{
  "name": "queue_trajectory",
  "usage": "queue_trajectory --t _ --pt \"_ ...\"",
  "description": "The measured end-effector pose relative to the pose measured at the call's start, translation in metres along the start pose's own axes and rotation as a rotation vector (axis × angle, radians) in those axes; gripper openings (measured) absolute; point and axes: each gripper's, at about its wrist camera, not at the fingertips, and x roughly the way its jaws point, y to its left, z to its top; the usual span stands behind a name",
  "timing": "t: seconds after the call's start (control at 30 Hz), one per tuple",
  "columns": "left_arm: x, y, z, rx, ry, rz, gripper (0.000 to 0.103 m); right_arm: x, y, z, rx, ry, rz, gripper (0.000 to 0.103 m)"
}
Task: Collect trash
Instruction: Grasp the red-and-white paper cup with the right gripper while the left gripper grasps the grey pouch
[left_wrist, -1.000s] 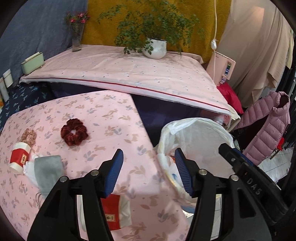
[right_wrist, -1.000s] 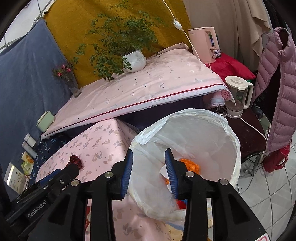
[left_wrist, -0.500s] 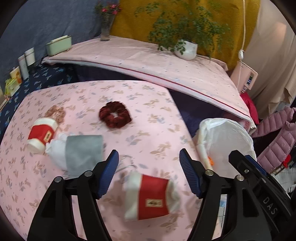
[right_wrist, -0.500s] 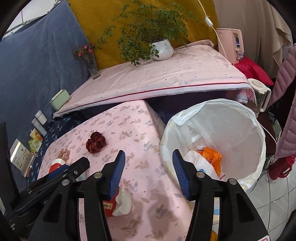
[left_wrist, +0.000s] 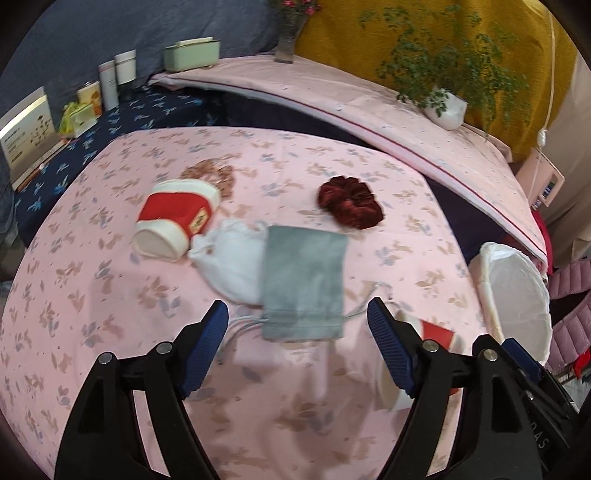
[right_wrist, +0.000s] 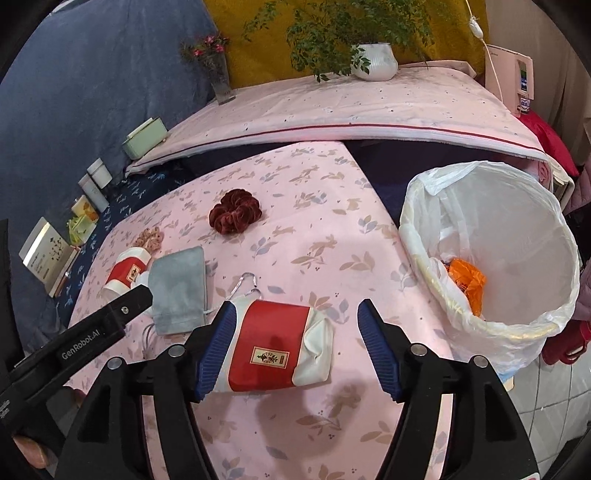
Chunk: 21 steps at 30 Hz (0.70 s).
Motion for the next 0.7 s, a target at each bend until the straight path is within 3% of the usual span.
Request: queue_trajectory --t 0.23,0.6,0.7 --pt "0.01 0.032 -0.007 -0.06 0.025 0.03 0.074 0.02 0.0 -0.008 0.005 0.05 -0.024 0.062" --pt "0.039 0.04 0.001 -0.12 0.082 -0.029 0.074 0.037 -0.003 -0.012 -0.003 0.081 -0.041 0.017" --pt "0.046 0.034 0.004 -0.113 0.087 -0.044 0.073 0.037 -0.003 -0.011 -0.004 0.083 -0.035 0.014"
